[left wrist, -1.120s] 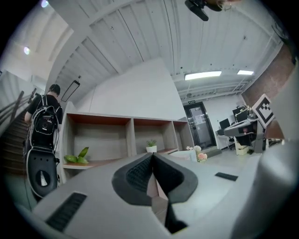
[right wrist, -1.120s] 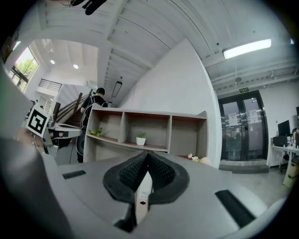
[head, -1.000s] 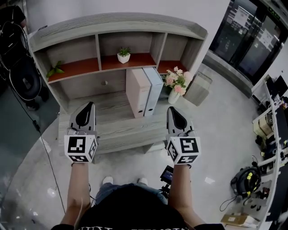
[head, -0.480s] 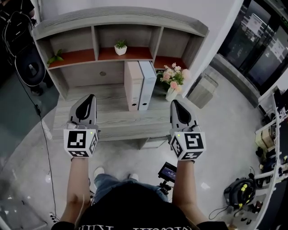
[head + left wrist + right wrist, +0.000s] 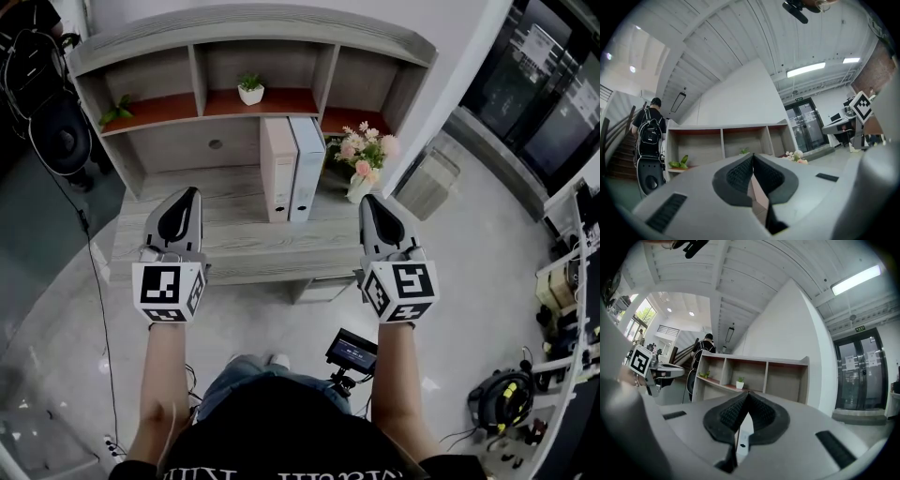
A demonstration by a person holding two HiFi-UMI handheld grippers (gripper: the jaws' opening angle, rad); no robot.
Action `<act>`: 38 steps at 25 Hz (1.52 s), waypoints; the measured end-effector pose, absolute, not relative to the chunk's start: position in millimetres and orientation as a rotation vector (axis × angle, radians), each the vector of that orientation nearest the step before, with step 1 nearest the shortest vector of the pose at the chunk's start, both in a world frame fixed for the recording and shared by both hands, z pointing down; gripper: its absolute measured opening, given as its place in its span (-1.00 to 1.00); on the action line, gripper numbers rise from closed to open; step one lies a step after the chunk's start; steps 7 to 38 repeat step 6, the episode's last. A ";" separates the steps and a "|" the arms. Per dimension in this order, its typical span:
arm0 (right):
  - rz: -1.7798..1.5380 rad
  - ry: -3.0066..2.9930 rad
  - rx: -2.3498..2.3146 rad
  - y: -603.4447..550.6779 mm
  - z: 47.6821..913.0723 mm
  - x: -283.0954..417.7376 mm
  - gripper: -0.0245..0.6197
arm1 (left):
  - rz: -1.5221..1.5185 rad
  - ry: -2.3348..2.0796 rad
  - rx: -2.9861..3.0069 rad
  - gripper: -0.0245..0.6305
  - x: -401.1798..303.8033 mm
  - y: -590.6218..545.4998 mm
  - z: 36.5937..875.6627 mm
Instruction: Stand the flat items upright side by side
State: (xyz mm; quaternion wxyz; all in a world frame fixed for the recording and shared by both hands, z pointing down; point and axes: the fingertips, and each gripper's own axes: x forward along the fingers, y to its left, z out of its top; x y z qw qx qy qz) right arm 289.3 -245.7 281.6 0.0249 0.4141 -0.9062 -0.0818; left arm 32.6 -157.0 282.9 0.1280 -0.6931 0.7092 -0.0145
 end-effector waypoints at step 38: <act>-0.255 -2.786 1.307 -244.8 282.2 275.4 -0.88 | -0.046 2.049 -2.025 -0.89 16.7 -159.8 279.1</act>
